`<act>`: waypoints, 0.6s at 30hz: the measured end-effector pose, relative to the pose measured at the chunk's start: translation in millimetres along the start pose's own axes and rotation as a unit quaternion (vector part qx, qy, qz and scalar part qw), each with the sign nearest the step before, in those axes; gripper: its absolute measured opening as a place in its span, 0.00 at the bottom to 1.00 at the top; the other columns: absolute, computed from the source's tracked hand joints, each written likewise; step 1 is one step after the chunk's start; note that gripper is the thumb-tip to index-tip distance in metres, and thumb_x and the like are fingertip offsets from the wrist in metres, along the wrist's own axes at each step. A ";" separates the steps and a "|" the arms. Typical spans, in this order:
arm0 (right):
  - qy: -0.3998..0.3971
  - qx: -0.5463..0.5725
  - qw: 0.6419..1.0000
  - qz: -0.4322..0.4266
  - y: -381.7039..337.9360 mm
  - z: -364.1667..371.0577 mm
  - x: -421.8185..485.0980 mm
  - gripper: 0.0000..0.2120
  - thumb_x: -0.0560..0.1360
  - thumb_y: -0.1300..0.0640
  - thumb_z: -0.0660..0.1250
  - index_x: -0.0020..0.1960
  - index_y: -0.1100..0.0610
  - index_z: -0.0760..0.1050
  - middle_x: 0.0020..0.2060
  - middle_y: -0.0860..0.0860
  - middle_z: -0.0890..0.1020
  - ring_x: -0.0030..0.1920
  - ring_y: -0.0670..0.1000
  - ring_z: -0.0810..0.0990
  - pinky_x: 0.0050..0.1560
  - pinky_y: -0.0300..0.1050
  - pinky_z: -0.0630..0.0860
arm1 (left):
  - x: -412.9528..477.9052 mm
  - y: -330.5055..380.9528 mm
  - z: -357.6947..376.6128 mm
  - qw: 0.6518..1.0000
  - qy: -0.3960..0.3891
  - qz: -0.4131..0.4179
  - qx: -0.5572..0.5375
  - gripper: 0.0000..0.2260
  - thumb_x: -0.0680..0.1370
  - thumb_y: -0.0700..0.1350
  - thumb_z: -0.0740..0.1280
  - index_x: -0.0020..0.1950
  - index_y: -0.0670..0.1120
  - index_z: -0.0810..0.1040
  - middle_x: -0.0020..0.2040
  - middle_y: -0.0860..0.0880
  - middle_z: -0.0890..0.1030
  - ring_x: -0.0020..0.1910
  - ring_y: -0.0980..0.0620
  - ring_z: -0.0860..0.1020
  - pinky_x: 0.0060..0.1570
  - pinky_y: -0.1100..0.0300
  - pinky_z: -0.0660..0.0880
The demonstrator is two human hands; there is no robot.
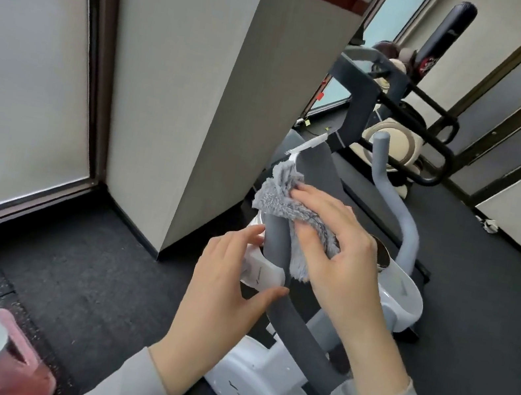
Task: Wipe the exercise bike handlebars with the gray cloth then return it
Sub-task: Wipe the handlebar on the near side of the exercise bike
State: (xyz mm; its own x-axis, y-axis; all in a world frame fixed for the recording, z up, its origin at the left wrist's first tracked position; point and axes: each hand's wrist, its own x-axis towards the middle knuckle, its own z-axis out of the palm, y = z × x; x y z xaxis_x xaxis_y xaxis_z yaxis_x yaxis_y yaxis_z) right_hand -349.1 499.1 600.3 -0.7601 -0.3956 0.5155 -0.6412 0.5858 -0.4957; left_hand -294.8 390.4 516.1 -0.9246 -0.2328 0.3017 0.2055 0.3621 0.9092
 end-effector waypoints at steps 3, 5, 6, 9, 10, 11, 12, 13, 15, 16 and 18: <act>-0.029 0.010 0.999 -0.014 4.5 -3.8 -4.8 0.16 0.74 0.71 0.65 0.58 0.58 0.79 0.59 0.49 0.79 0.62 0.43 0.74 0.65 0.38 0.69 | -0.3 -1.7 2.3 1.000 0.014 0.001 0.011 0.30 0.67 0.50 0.74 0.66 0.54 0.67 0.56 0.62 0.72 0.59 0.60 0.69 0.60 0.70 0.67; -0.031 0.005 0.999 -0.037 5.8 -3.4 -12.9 0.18 0.72 0.74 0.65 0.57 0.58 0.80 0.60 0.52 0.78 0.62 0.43 0.74 0.63 0.32 0.68 | -0.8 -1.8 3.0 1.000 0.018 0.001 0.017 0.28 0.67 0.49 0.73 0.66 0.53 0.68 0.56 0.63 0.72 0.58 0.60 0.69 0.57 0.76 0.64; -0.027 -0.004 0.998 -0.051 6.0 -2.3 -17.6 0.19 0.72 0.74 0.65 0.57 0.58 0.80 0.60 0.52 0.77 0.60 0.42 0.74 0.61 0.30 0.68 | -1.2 -1.4 3.0 1.000 0.019 0.002 0.017 0.27 0.68 0.48 0.73 0.65 0.53 0.68 0.55 0.63 0.72 0.58 0.60 0.69 0.57 0.77 0.63; -0.025 -0.045 0.995 -0.090 6.5 2.7 -21.0 0.19 0.71 0.72 0.65 0.58 0.58 0.79 0.59 0.52 0.73 0.50 0.42 0.72 0.55 0.25 0.67 | -1.7 -0.3 4.3 1.000 0.029 0.003 0.011 0.27 0.69 0.46 0.73 0.66 0.52 0.69 0.55 0.61 0.74 0.58 0.59 0.70 0.57 0.76 0.63; -0.028 -0.050 0.994 -0.095 6.5 3.7 -16.8 0.19 0.71 0.72 0.66 0.58 0.58 0.79 0.59 0.52 0.73 0.48 0.43 0.71 0.54 0.25 0.67 | -1.7 0.2 4.6 1.000 0.029 0.000 0.009 0.28 0.68 0.46 0.74 0.66 0.52 0.69 0.55 0.61 0.74 0.59 0.59 0.70 0.58 0.75 0.64; -0.027 -0.049 0.994 -0.093 6.4 4.3 -10.4 0.18 0.72 0.71 0.66 0.59 0.58 0.79 0.59 0.52 0.73 0.48 0.42 0.71 0.54 0.25 0.67 | -1.6 0.6 4.3 1.000 0.028 -0.003 0.005 0.29 0.68 0.46 0.75 0.67 0.53 0.69 0.56 0.61 0.74 0.60 0.60 0.70 0.59 0.75 0.64; -0.027 -0.042 0.995 -0.087 7.0 3.8 -2.4 0.17 0.73 0.70 0.66 0.59 0.59 0.79 0.59 0.53 0.74 0.48 0.42 0.72 0.54 0.24 0.67 | -1.8 1.0 4.1 1.000 0.028 -0.005 0.002 0.30 0.67 0.48 0.75 0.67 0.54 0.68 0.57 0.62 0.74 0.61 0.61 0.70 0.59 0.74 0.64; -0.031 -0.025 0.997 -0.073 8.8 2.2 6.2 0.16 0.74 0.69 0.66 0.59 0.59 0.79 0.58 0.53 0.76 0.49 0.41 0.73 0.55 0.24 0.67 | -2.2 1.4 4.0 1.000 0.028 -0.005 0.001 0.30 0.67 0.49 0.75 0.67 0.55 0.68 0.58 0.63 0.73 0.61 0.61 0.69 0.60 0.74 0.64; -0.068 0.050 0.996 -0.012 16.1 -4.1 21.1 0.13 0.76 0.66 0.65 0.58 0.58 0.79 0.57 0.51 0.80 0.55 0.40 0.76 0.59 0.29 0.69 | -3.2 1.6 4.1 1.000 0.030 -0.006 -0.002 0.30 0.67 0.49 0.75 0.66 0.56 0.68 0.58 0.63 0.73 0.61 0.61 0.69 0.60 0.74 0.64; -0.093 0.101 0.990 0.028 21.0 -7.8 24.5 0.12 0.76 0.65 0.65 0.57 0.56 0.80 0.55 0.49 0.81 0.56 0.40 0.77 0.59 0.35 0.72 | -3.7 1.5 3.9 1.000 0.031 -0.006 -0.004 0.30 0.67 0.49 0.75 0.66 0.56 0.68 0.58 0.63 0.73 0.61 0.60 0.69 0.60 0.74 0.64; -0.126 0.181 0.971 0.093 31.3 -13.4 20.6 0.11 0.77 0.62 0.65 0.56 0.52 0.80 0.51 0.46 0.84 0.54 0.43 0.80 0.55 0.43 0.75 | -4.9 1.3 4.1 0.999 0.033 -0.004 -0.009 0.30 0.68 0.49 0.75 0.67 0.57 0.68 0.58 0.63 0.74 0.62 0.59 0.70 0.60 0.73 0.65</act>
State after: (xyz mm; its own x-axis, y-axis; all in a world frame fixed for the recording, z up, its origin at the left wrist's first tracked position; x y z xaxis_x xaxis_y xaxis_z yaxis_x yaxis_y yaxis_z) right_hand -383.5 518.7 604.8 -0.8386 -0.4943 0.2290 -0.4513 0.3948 -0.8003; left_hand -291.3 395.7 514.7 -0.9036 -0.2941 0.3116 0.2044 0.3435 0.9166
